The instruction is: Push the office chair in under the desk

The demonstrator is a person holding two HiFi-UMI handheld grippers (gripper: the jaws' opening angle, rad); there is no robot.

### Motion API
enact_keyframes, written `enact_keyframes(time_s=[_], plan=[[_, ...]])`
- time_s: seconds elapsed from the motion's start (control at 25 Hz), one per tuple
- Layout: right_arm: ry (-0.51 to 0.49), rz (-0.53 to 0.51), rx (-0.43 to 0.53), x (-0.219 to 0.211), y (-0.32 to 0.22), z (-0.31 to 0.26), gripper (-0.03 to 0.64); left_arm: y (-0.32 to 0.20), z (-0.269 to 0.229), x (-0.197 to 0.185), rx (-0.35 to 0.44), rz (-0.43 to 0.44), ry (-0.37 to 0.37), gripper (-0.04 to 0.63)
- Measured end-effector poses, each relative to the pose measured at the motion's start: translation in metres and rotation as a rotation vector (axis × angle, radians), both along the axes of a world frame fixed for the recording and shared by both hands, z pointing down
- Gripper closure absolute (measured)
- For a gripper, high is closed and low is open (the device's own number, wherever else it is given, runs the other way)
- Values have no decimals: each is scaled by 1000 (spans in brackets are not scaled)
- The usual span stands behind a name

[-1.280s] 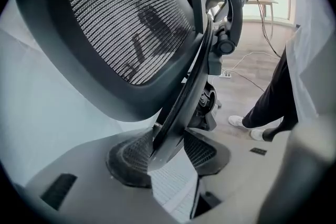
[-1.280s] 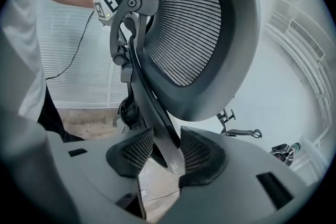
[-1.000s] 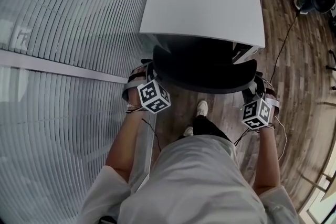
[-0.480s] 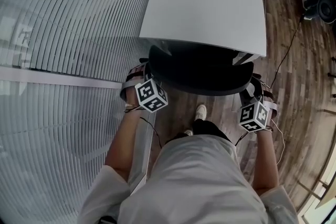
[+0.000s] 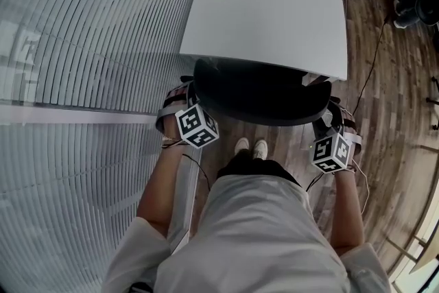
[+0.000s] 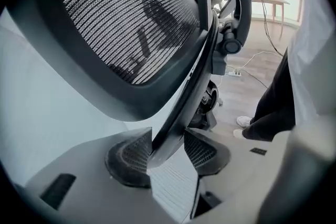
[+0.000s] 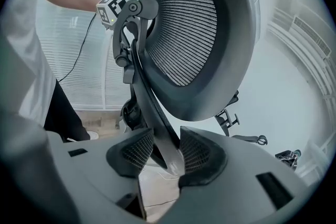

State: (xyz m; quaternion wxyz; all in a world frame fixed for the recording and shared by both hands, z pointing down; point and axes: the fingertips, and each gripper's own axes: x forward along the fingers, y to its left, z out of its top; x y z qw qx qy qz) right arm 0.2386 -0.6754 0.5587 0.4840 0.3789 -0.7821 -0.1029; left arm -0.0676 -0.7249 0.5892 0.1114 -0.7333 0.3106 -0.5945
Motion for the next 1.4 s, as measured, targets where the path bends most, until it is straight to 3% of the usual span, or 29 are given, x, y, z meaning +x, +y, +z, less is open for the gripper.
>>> enact_keyframes(time_s=[0.6, 1.4], plan=[[35, 66, -4, -8, -20, 7, 445, -21, 5, -7, 18, 50, 25, 402], [44, 72, -17, -1, -29, 1, 443, -30, -4, 0, 24, 77, 28, 400]])
